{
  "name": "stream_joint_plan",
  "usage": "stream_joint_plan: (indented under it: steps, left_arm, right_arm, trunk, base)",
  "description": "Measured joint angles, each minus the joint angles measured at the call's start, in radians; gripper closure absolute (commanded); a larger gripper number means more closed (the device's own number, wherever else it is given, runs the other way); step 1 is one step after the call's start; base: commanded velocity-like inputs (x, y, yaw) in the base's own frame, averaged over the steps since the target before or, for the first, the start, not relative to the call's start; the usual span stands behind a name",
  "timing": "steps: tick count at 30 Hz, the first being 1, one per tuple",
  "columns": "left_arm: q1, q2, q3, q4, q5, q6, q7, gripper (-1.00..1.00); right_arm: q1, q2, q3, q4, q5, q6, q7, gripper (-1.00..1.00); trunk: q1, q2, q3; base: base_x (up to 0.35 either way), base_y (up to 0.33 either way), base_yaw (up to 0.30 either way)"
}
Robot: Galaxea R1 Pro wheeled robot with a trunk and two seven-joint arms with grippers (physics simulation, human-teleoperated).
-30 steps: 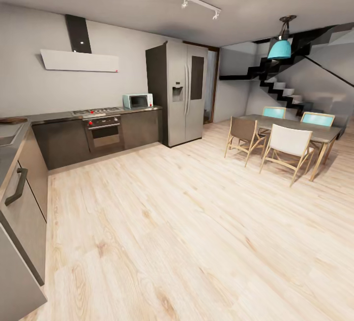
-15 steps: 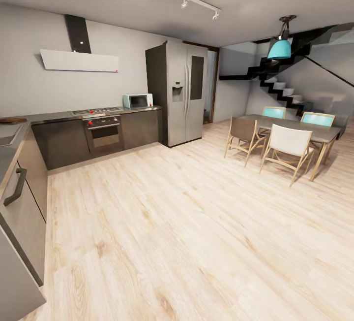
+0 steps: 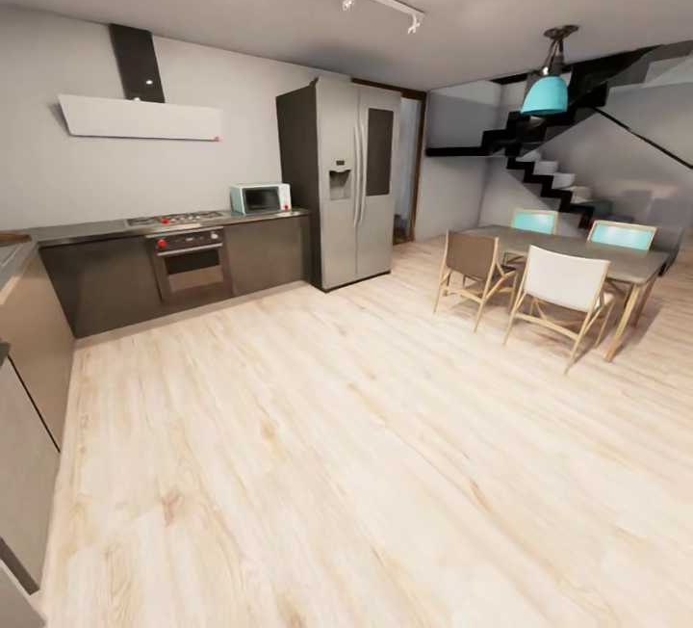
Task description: In the kitchen, take the Vidalia onion out of the sink, dice it on the chopping board with the paring knife, put the diced onion into the bowl on the countertop, then place both the paring knife and the chopping board into the sink.
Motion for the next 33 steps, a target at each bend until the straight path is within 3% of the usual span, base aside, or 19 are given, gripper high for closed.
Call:
stream_joint_plan:
  steps: [7, 33]
  left_arm:
    - [0.0, 0.0, 0.0, 0.001, 0.0, 0.0, 0.0, -1.0]
    - [0.0, -0.001, 0.0, 0.011, 0.0, 0.0, 0.0, -1.0]
  right_arm:
    - [0.0, 0.0, 0.0, 0.0, 0.0, 0.001, -0.003, -1.0]
    - [0.0, 0.001, 0.0, 0.001, 0.0, 0.002, -0.004, -1.0]
  trunk:
    - [0.0, 0.0, -0.001]
    - [0.0, 0.0, -0.027]
  base:
    - [0.252, -0.223, 0.066]
    - [0.251, -0.232, 0.218]
